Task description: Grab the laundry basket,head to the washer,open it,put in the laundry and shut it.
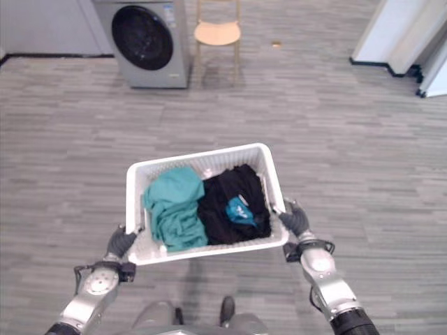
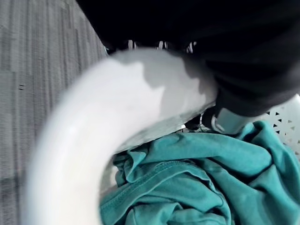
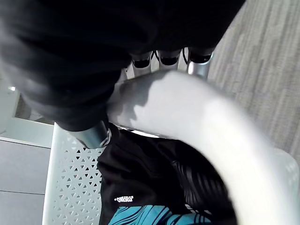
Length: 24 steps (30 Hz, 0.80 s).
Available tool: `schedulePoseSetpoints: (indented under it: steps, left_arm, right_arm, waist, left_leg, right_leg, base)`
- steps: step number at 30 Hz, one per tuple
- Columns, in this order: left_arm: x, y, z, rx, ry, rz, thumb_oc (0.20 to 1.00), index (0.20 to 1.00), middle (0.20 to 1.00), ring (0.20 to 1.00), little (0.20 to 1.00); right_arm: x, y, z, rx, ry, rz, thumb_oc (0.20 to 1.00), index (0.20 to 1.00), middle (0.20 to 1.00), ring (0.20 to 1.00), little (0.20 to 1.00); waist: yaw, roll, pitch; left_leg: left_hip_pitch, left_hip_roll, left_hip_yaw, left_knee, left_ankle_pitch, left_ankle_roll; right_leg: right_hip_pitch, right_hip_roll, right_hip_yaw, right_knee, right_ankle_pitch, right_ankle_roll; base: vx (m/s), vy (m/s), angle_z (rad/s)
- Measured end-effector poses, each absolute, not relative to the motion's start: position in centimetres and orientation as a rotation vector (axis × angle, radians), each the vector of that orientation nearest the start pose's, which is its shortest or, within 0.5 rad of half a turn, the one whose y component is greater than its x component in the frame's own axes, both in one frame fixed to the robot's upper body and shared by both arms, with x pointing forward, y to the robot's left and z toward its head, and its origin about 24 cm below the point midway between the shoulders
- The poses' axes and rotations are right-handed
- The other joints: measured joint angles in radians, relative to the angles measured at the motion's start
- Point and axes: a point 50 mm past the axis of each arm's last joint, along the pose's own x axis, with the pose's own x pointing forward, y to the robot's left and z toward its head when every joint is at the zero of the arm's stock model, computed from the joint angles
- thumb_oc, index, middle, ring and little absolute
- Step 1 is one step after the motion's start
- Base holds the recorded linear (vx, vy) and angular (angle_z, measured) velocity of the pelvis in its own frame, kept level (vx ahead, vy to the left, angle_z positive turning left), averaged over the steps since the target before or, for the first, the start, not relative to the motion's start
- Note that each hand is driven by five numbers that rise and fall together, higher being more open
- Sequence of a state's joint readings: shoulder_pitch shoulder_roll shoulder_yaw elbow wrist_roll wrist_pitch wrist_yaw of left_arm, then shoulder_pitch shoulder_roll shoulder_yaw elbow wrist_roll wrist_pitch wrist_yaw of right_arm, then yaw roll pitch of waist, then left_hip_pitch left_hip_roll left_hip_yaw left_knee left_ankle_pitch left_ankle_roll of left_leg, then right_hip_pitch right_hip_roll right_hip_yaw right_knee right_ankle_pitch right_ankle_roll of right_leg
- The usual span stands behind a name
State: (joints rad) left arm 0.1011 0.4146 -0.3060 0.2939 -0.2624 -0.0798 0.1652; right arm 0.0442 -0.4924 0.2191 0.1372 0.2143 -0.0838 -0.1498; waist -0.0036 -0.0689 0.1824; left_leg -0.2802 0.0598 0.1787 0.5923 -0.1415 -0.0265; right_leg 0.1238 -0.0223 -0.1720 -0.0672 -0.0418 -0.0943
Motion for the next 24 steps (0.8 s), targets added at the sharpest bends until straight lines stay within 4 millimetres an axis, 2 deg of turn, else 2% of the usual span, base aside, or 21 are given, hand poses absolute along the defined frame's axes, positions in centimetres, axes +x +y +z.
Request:
schedulePoseSetpoints:
  steps: [1,2,3,5,6,7,8,9,11,12,13,14,15,16,17,18,19,20,21,22,24]
  left_arm:
    - [20.5,19.8,-4.0,0.199,0.370,-0.024,0.200,0.200,0.200,0.200,0.200]
    - [19.7,19.9,-4.6,0.202,0.399,-0.024,0.200,0.200,0.200,0.200,0.200]
    - [18.8,20.1,-5.1,0.202,0.427,-0.021,0.200,0.200,0.200,0.200,0.200]
    - [16.8,20.2,-6.1,0.193,0.488,-0.017,0.200,0.200,0.200,0.200,0.200]
    - [16.2,20.3,-6.3,0.191,0.503,-0.013,0.200,0.200,0.200,0.200,0.200]
    - [16.7,20.8,-6.2,0.209,0.516,-0.002,0.200,0.200,0.200,0.200,0.200]
    - [17.3,21.2,-5.9,0.220,0.508,0.006,0.200,0.200,0.200,0.200,0.200]
    - [17.6,21.2,-5.6,0.233,0.496,-0.006,0.200,0.200,0.200,0.200,0.200]
    - [18.0,22.0,-5.2,0.266,0.485,-0.004,0.200,0.200,0.200,0.200,0.200]
    - [18.1,22.2,-5.1,0.269,0.475,0.000,0.200,0.200,0.200,0.200,0.200]
    - [18.8,22.4,-4.5,0.273,0.441,0.006,0.200,0.200,0.200,0.200,0.200]
    - [19.4,22.2,-4.2,0.269,0.419,0.002,0.200,0.200,0.200,0.200,0.200]
    - [20.0,21.8,-3.7,0.262,0.391,-0.005,0.200,0.200,0.200,0.200,0.200]
    - [20.5,21.8,-3.2,0.259,0.358,-0.001,0.200,0.200,0.200,0.200,0.200]
    - [21.1,21.7,-2.9,0.259,0.343,-0.001,0.200,0.200,0.200,0.200,0.200]
    - [21.3,21.5,-2.7,0.258,0.332,-0.009,0.200,0.200,0.200,0.200,0.200]
    - [21.3,21.3,-2.8,0.251,0.332,-0.009,0.200,0.200,0.200,0.200,0.200]
    - [20.7,21.6,-3.7,0.244,0.366,0.007,0.200,0.200,0.200,0.200,0.200]
    - [20.2,21.6,-4.7,0.232,0.411,0.020,0.200,0.200,0.200,0.200,0.200]
    - [19.9,21.5,-5.2,0.221,0.435,0.030,0.200,0.200,0.200,0.200,0.200]
    - [19.5,21.1,-5.8,0.209,0.458,0.024,0.200,0.200,0.200,0.200,0.200]
  right_arm:
    - [23.4,-21.9,1.4,-0.291,0.146,-0.001,0.200,0.200,0.200,0.200,0.200]
    - [23.0,-21.9,0.8,-0.303,0.174,0.010,0.200,0.200,0.200,0.200,0.200]
    - [22.8,-21.8,0.5,-0.310,0.190,0.025,0.200,0.200,0.200,0.200,0.200]
    - [21.4,-22.0,-0.9,-0.312,0.252,0.027,0.200,0.200,0.200,0.200,0.200]
    - [21.0,-21.8,-1.3,-0.306,0.270,0.031,0.200,0.200,0.200,0.200,0.200]
    - [20.7,-21.2,-1.9,-0.272,0.295,0.021,0.200,0.200,0.200,0.200,0.200]
    - [20.7,-21.0,-2.1,-0.273,0.307,0.021,0.200,0.200,0.200,0.200,0.200]
    - [20.9,-20.6,-2.1,-0.268,0.306,0.029,0.200,0.200,0.200,0.200,0.200]
    - [21.3,-19.7,-1.9,-0.246,0.288,0.040,0.200,0.200,0.200,0.200,0.200]
    - [21.3,-19.6,-1.8,-0.244,0.281,0.043,0.200,0.200,0.200,0.200,0.200]
    - [21.7,-19.4,-1.3,-0.248,0.258,0.056,0.200,0.200,0.200,0.200,0.200]
    - [21.9,-19.6,-0.9,-0.250,0.239,0.050,0.200,0.200,0.200,0.200,0.200]
    - [22.0,-19.9,-0.4,-0.248,0.216,0.036,0.200,0.200,0.200,0.200,0.200]
    - [22.8,-20.0,0.4,-0.249,0.177,0.031,0.200,0.200,0.200,0.200,0.200]
    - [23.4,-20.0,1.1,-0.248,0.147,0.022,0.200,0.200,0.200,0.200,0.200]
    - [23.3,-20.3,1.1,-0.248,0.149,0.012,0.200,0.200,0.200,0.200,0.200]
    - [23.1,-20.5,0.9,-0.254,0.158,0.011,0.200,0.200,0.200,0.200,0.200]
    - [22.5,-20.4,0.4,-0.265,0.176,0.032,0.200,0.200,0.200,0.200,0.200]
    - [22.3,-20.3,-0.3,-0.268,0.213,0.033,0.200,0.200,0.200,0.200,0.200]
    - [21.9,-20.3,-0.8,-0.270,0.238,0.039,0.200,0.200,0.200,0.200,0.200]
    - [21.6,-20.7,-1.4,-0.278,0.273,0.028,0.200,0.200,0.200,0.200,0.200]
  waist:
    - [0.004,0.000,0.003]
    - [0.008,0.010,0.001]
    - [0.008,0.015,-0.001]
    - [0.060,0.006,-0.030]
    - [0.074,0.020,-0.037]
    - [0.046,-0.013,-0.024]
    - [0.033,-0.018,-0.025]
    - [0.046,-0.035,-0.020]
    - [0.076,-0.044,-0.014]
    - [0.083,-0.036,-0.019]
    - [0.082,-0.036,-0.032]
    - [0.065,-0.015,-0.041]
    - [0.046,0.001,-0.046]
    - [0.040,0.010,-0.042]
    - [0.027,0.028,-0.032]
    - [0.022,0.037,-0.028]
    - [0.014,0.047,-0.028]
    - [-0.017,0.042,-0.022]
    - [-0.020,0.044,-0.024]
    - [-0.030,0.057,-0.021]
    - [-0.027,0.063,-0.015]
  left_leg:
    - [-0.107,-0.011,0.017,-0.208,0.042,0.036]
    - [-0.140,-0.047,0.025,-0.599,0.088,0.026]
    - [-0.164,-0.059,0.024,-0.683,0.071,0.018]
    - [-0.211,-0.053,0.029,-0.628,0.012,0.005]
    - [-0.209,-0.043,0.042,-0.570,0.005,0.032]
    - [-0.221,-0.071,0.078,-0.492,0.137,0.057]
    - [-0.217,-0.073,0.106,-0.471,0.199,0.072]
    - [-0.176,-0.078,0.123,-0.447,0.222,0.073]
    - [-0.051,-0.089,0.146,-0.473,0.239,0.069]
    - [-0.003,-0.091,0.143,-0.496,0.264,0.074]
    - [0.065,-0.114,0.141,-0.529,0.223,0.088]
    - [0.096,-0.113,0.134,-0.566,0.220,0.087]
    - [0.136,-0.116,0.116,-0.609,0.247,0.090]
    - [0.196,-0.129,0.109,-0.665,0.247,0.087]
    - [0.217,-0.127,0.099,-0.675,0.249,0.087]
    - [0.251,-0.139,0.069,-0.675,0.239,0.071]
    - [0.280,-0.139,0.057,-0.675,0.179,-0.004]
    - [0.266,-0.116,0.164,-0.508,0.004,0.111]
    - [0.307,-0.138,0.148,-0.508,-0.017,0.126]
    - [0.339,-0.149,0.121,-0.522,-0.019,0.123]
    - [0.403,-0.173,0.072,-0.547,-0.028,0.122]
  right_leg:
    - [0.065,-0.005,0.006,-0.013,-0.060,0.034]
    - [0.152,-0.007,0.018,-0.014,-0.140,0.066]
    - [0.202,-0.011,0.022,-0.018,-0.187,0.081]
    - [0.289,-0.043,0.075,-0.014,-0.265,0.099]
    - [0.338,-0.049,0.091,-0.001,-0.291,0.111]
    - [0.352,-0.080,0.066,0.073,-0.292,0.124]
    - [0.312,-0.098,0.076,0.180,-0.257,0.135]
    - [0.277,-0.132,0.118,0.300,-0.181,0.171]
    - [0.211,-0.140,0.168,0.476,-0.152,0.227]
    - [0.178,-0.129,0.167,0.517,-0.153,0.227]
    - [0.068,-0.104,0.137,0.641,-0.107,0.198]
    - [0.019,-0.089,0.105,0.725,-0.110,0.203]
    - [-0.016,-0.071,0.087,0.727,-0.141,0.194]
    - [-0.101,-0.079,0.047,0.733,-0.215,0.185]
    - [-0.162,-0.084,-0.024,0.697,-0.268,0.157]
    - [-0.254,-0.082,-0.068,0.562,-0.256,0.159]
    - [-0.286,-0.074,-0.074,0.486,-0.225,0.152]
    - [-0.349,-0.134,-0.107,0.288,-0.133,0.207]
    - [-0.388,-0.163,-0.107,0.187,-0.051,0.218]
    - [-0.419,-0.166,-0.109,0.077,0.025,0.209]
    - [-0.456,-0.160,-0.133,-0.019,0.080,0.201]
  base:
    - [0.80,0.042,-0.43]
    - [0.88,0.081,-0.36]
    - [0.71,0.090,-0.63]
    - [0.62,0.120,-0.96]
    - [0.66,0.153,-0.28]
    - [0.67,0.166,0.19]
    - [0.76,0.235,0.20]
    - [0.49,0.168,-0.56]
    - [0.45,0.159,-0.83]
    - [0.41,0.133,-0.72]
    - [0.38,0.113,-0.41]
    - [0.31,0.071,-0.07]
    - [0.46,0.081,0.00]
    - [0.48,0.061,-0.10]
    - [0.40,0.008,-0.23]
    - [0.55,-0.047,0.10]
    - [0.68,-0.148,0.37]
    - [0.88,-0.216,0.44]
    - [0.70,-0.245,0.66]
    - [0.56,-0.247,0.59]
    - [0.45,-0.260,0.70]
